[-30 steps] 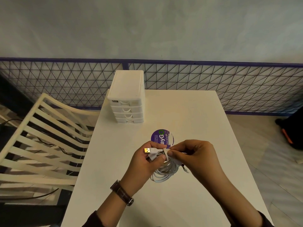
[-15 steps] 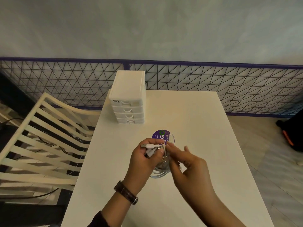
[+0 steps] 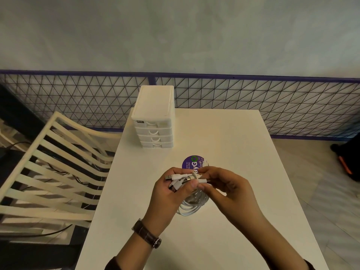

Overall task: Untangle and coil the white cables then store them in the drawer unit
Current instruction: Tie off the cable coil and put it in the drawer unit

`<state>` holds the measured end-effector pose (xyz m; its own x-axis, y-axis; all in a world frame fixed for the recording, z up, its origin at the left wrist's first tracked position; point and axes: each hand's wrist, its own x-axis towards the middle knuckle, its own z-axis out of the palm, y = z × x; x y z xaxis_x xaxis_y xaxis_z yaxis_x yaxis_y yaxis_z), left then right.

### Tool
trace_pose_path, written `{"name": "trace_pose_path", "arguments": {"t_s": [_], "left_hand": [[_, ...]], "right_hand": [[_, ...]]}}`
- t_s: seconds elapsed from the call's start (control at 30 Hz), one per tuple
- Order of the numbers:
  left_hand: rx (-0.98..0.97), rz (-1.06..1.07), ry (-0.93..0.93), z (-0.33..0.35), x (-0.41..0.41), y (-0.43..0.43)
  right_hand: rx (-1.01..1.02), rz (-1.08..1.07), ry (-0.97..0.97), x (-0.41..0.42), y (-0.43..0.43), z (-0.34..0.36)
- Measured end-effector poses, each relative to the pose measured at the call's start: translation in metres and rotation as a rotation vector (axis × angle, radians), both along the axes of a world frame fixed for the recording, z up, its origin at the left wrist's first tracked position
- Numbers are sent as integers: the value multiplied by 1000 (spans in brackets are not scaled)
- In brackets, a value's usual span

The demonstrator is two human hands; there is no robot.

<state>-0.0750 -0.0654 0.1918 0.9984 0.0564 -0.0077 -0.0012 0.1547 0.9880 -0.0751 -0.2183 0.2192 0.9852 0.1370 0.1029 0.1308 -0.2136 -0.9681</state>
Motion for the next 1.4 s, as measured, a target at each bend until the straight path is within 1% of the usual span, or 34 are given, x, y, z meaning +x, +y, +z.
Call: {"name": "trace_pose_path", "arguments": {"t_s": [0.17,0.3,0.53,0.63,0.87,1.0,1.07,1.13,1.23,1.3,1.4], "left_hand": [[10,12,-13,0,1,0],[17,24,0,-3,-2,0],[104,42,-44,0,-4,0],[137,23,-76,4,-4,0],[149,-10,-91,0,-3,2],[173,-3,-89,-3,-3,0],[176,-6,-92,-4,0,0],[134,-10,-88,-5,5,-2],[155,37,-110,-3,13,-6],[153,18,-90,-6,18,-12],[54,16,30,-12,24,-24]], "right_hand": [[138,-34,15,-1,1,0],[62,-39,-15,-2,3,-1],[-20,-72,39,-1,8,0],[19,-102,54,-1,7,0],[120,-30,138,2,6,8],[12,28,91,1,7,6],[-5,47,95,4,5,3],[28,82,125,9,1,-1],[195,109,150,14,-2,-6],[209,75,116,17,-3,-11],[153,-27,66,18,-3,-19]]}}
